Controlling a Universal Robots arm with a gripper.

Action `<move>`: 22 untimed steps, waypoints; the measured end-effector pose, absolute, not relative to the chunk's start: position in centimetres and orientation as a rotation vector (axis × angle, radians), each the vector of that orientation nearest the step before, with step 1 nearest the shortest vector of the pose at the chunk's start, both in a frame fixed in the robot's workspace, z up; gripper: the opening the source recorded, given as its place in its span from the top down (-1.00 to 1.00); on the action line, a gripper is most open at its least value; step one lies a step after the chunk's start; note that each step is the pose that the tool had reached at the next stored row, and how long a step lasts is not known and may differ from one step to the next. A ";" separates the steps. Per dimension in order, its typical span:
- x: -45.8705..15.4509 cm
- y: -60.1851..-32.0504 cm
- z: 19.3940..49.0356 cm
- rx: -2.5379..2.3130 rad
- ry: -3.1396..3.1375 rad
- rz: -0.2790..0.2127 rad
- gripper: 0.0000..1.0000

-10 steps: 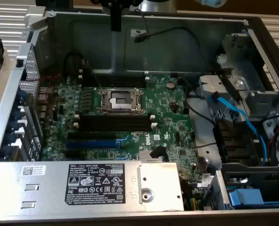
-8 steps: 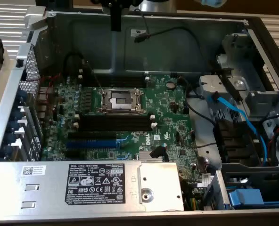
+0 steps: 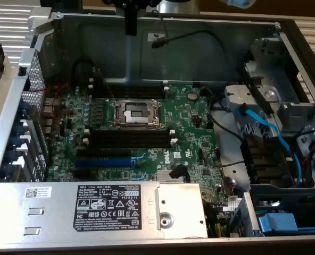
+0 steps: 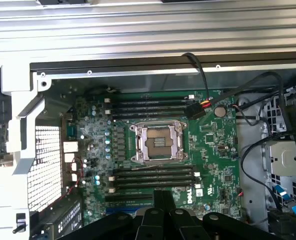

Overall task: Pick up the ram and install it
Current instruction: 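Reach for the ram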

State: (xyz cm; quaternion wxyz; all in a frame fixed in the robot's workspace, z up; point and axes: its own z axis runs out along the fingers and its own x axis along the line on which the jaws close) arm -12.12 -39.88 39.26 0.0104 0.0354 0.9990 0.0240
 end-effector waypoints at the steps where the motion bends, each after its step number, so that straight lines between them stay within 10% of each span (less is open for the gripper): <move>1: -12.1 -39.9 39.3 0.110 3.118 0.075 0.80; 22: -15.7 -39.0 39.5 0.108 3.056 -0.046 0.80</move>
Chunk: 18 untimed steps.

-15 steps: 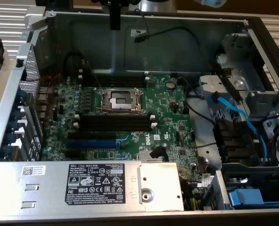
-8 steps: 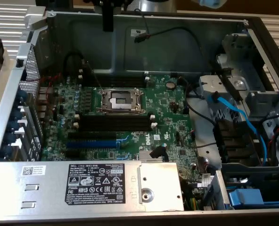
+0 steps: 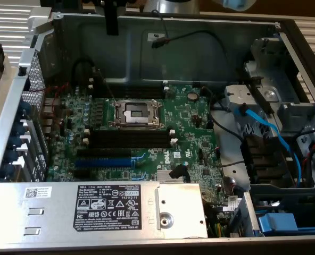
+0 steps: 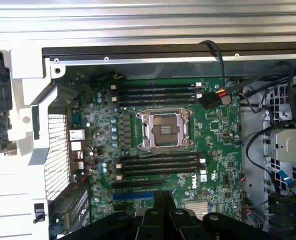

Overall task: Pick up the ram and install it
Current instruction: 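Reach for the ram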

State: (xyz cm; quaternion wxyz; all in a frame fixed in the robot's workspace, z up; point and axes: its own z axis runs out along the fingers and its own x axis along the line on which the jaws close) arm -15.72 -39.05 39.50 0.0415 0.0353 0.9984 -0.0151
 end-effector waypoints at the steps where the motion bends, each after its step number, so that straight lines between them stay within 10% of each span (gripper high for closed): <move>1: -16.0 -39.0 39.5 0.108 3.050 -0.046 0.80; 18: -22.5 -39.0 39.5 0.108 3.003 -0.037 0.80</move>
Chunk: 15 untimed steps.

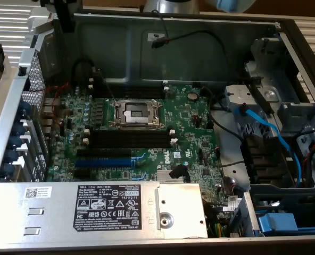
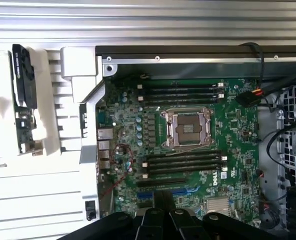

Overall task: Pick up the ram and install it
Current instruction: 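Reach for the ram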

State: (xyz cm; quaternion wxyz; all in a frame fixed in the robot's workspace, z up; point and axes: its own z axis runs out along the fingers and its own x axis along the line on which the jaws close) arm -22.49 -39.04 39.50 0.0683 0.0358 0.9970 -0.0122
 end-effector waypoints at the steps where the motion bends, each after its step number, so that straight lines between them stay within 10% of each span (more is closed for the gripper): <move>1: -22.9 -39.0 39.5 0.108 3.002 -0.037 0.80; 15: -29.3 -39.0 39.8 0.112 3.004 0.018 0.80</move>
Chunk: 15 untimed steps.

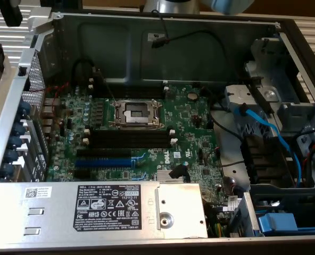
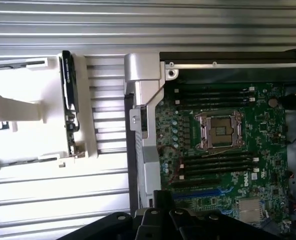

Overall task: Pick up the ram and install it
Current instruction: 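Reach for the ram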

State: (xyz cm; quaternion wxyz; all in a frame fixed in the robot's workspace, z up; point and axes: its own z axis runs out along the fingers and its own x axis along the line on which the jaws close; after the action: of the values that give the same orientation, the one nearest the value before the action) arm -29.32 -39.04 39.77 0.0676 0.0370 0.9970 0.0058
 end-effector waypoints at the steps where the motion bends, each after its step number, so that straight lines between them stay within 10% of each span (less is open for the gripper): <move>1: -29.8 -39.0 39.8 0.112 3.006 0.029 0.80; 15: -32.7 -38.8 39.7 0.132 3.118 0.032 0.80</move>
State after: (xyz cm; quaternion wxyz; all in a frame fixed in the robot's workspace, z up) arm -32.70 -38.79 39.67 0.0102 0.0423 0.9990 0.0101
